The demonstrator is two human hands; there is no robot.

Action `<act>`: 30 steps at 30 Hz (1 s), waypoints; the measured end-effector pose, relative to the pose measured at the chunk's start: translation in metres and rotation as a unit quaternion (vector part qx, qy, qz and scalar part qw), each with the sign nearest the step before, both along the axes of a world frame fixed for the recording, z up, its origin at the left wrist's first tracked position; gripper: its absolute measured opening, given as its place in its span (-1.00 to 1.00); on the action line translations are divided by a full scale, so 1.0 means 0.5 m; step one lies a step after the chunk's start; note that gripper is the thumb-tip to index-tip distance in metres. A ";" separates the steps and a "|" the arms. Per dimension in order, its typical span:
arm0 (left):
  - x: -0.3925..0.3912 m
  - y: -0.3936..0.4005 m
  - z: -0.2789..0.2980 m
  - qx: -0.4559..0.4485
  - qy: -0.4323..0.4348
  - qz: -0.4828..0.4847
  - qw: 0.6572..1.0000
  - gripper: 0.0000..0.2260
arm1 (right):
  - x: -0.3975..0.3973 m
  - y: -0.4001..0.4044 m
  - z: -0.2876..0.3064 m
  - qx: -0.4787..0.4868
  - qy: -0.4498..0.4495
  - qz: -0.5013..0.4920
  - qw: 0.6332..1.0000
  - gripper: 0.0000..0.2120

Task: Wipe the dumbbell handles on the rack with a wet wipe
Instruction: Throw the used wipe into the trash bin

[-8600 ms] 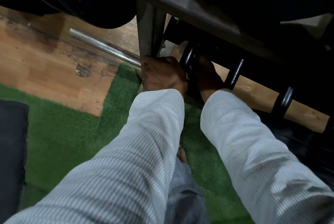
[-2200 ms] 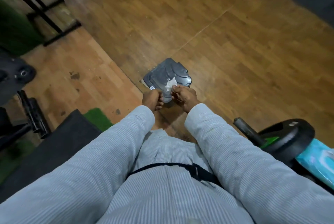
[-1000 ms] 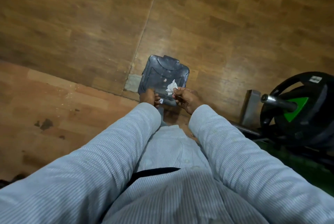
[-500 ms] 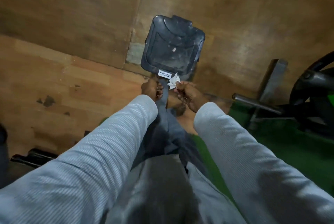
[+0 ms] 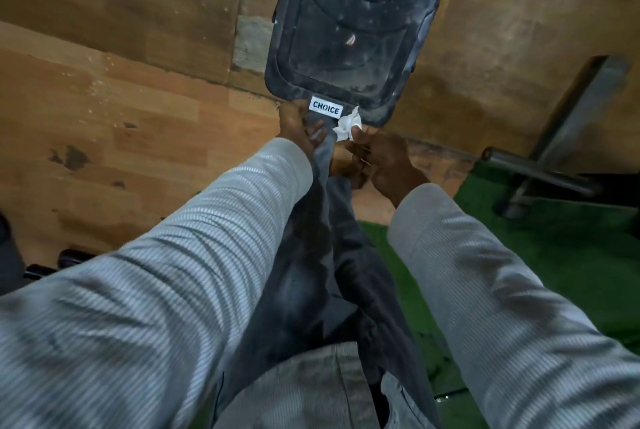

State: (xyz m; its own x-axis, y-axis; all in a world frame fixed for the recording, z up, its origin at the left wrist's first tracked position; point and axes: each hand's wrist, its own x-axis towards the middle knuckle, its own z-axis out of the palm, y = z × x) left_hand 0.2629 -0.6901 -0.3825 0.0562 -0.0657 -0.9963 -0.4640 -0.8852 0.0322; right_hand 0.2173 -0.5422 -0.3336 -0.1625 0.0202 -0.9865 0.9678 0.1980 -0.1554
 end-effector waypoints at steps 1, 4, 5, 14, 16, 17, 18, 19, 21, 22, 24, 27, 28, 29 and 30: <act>-0.009 0.000 0.000 0.002 0.002 0.021 1.000 -0.80 | 0.003 0.002 -0.004 0.003 0.002 -0.001 1.000 -0.93; -0.027 -0.010 0.010 0.014 -0.006 0.065 0.998 -0.72 | 0.010 -0.001 0.003 0.004 -0.003 -0.009 1.000 -0.94; -0.028 -0.012 0.014 0.014 -0.011 0.079 0.997 -0.68 | 0.012 -0.002 0.007 0.006 -0.007 -0.012 1.000 -0.92; -0.049 -0.021 0.000 -0.002 -0.030 0.050 0.998 -0.83 | 0.033 0.009 0.006 0.021 -0.018 -0.017 0.999 -0.91; -0.046 -0.025 -0.012 0.008 -0.036 0.067 0.997 -0.85 | 0.029 0.009 0.003 0.021 -0.017 -0.015 1.000 -0.86; -0.042 -0.028 -0.013 0.010 -0.043 0.076 0.996 -0.82 | 0.027 0.009 0.002 0.019 -0.017 -0.016 1.000 -0.85; -0.037 -0.029 -0.012 0.012 -0.044 0.086 0.995 -0.82 | 0.024 0.006 0.003 0.015 -0.019 -0.018 1.000 -0.84; -0.033 -0.029 -0.008 0.010 -0.037 0.095 0.995 -0.86 | 0.021 0.004 0.002 0.010 -0.020 -0.016 1.000 -0.84; -0.034 -0.023 0.008 0.007 -0.011 0.110 0.994 -0.88 | 0.019 -0.001 0.002 0.007 -0.025 -0.024 0.999 -0.82; -0.042 -0.019 0.018 0.002 0.007 0.109 0.994 -0.85 | 0.020 -0.004 0.002 0.012 -0.027 -0.028 0.999 -0.81; -0.072 -0.018 0.049 -0.012 0.056 0.105 0.993 -0.87 | 0.023 -0.007 0.000 0.023 -0.030 -0.032 0.999 -0.72; -0.122 -0.027 0.101 -0.034 0.145 0.113 0.982 -0.93 | 0.025 -0.009 0.004 0.002 -0.029 -0.016 0.999 -0.54; -0.131 -0.032 0.118 -0.051 0.161 0.100 0.981 -0.85 | 0.022 -0.009 0.007 0.006 -0.020 -0.022 1.000 -0.52; -0.137 -0.035 0.133 -0.064 0.171 0.091 0.979 -0.75 | 0.016 -0.009 0.012 0.005 -0.007 -0.046 0.999 -0.56; -0.139 -0.038 0.142 -0.071 0.179 0.083 0.978 -0.63 | 0.007 -0.012 0.022 -0.002 0.000 -0.080 0.997 -0.67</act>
State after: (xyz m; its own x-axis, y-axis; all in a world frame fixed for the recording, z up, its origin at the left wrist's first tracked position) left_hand 0.1932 -0.7092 -0.3115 -0.2724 -0.2233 -0.9359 -0.2520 -0.9222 0.2933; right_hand 0.2210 -0.5483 -0.3224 -0.1581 0.0423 -0.9865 0.9868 0.0414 -0.1564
